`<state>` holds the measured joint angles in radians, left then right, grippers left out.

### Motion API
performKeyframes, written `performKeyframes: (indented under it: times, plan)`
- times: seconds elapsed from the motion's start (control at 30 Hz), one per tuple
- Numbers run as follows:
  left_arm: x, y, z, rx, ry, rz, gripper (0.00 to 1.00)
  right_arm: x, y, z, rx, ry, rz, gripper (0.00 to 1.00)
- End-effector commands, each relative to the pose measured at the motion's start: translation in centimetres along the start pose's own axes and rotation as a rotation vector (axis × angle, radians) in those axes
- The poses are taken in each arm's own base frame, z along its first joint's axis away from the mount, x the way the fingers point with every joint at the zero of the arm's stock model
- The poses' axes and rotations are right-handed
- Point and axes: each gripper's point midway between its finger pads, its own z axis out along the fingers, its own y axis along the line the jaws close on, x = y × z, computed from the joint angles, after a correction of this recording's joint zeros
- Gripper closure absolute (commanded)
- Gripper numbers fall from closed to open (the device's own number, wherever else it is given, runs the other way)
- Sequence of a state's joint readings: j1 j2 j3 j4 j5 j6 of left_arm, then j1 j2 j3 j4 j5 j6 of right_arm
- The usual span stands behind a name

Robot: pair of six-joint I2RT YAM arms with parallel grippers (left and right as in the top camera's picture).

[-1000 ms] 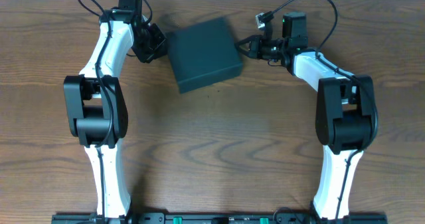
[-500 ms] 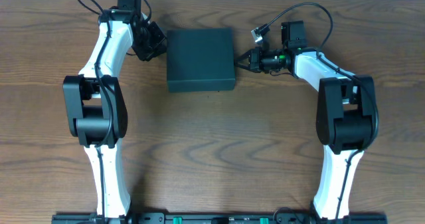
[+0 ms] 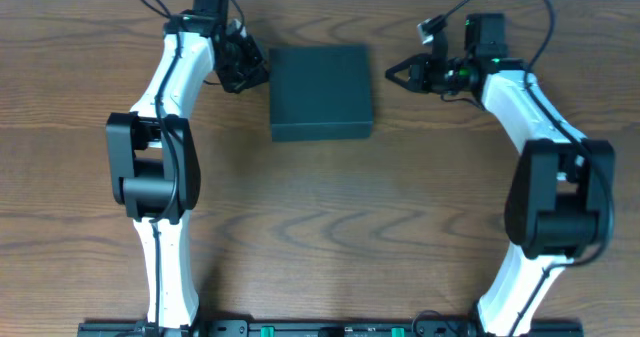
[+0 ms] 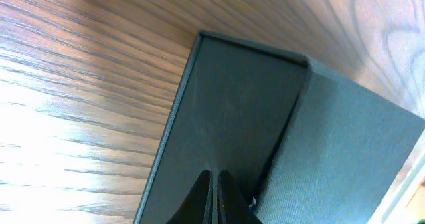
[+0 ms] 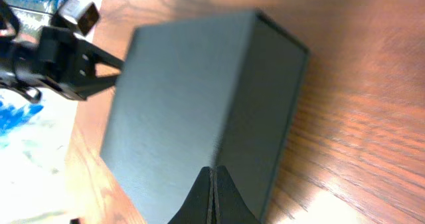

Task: Pack container
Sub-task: 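Withdraw both grippers away from the box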

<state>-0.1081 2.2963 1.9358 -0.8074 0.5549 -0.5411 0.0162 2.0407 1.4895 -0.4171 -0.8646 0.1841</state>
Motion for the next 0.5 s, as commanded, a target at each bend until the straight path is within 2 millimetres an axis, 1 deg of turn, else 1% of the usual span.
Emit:
performKeyframes:
  times: [0.0, 0.1, 0.17, 0.23, 0.3, 0.37, 0.47]
  plan:
    - [1.2, -1.3, 0.4, 0.032, 0.034, 0.049, 0.94, -0.4, 0.3, -0.8, 0.035, -0.012, -0.057, 0.99]
    - [1.2, -1.3, 0.4, 0.032, 0.034, 0.061, 0.94, -0.6, 0.4, -1.2, 0.052, -0.022, -0.067, 0.98]
    - [0.9, -1.2, -0.1, 0.035, 0.027, 0.071, 0.94, -0.9, 0.7, -1.6, 0.064, -0.033, -0.092, 0.99]
    - [0.5, -1.1, -1.4, 0.026, 0.002, 0.082, 0.94, -1.3, 0.7, -2.5, 0.121, -0.049, -0.099, 0.99]
    - [-0.4, -0.4, -4.2, -0.055, -0.085, 0.101, 0.94, -1.8, 1.2, -4.3, 0.209, -0.072, -0.145, 0.99]
    - [-1.0, -0.6, -7.1, -0.107, -0.167, 0.15, 0.94, -2.2, 2.0, -6.0, 0.263, -0.094, -0.191, 0.99]
    - [-1.2, -2.3, -12.5, -0.135, -0.296, 0.252, 0.94, -2.9, 4.2, -9.1, 0.33, -0.142, -0.264, 0.99]
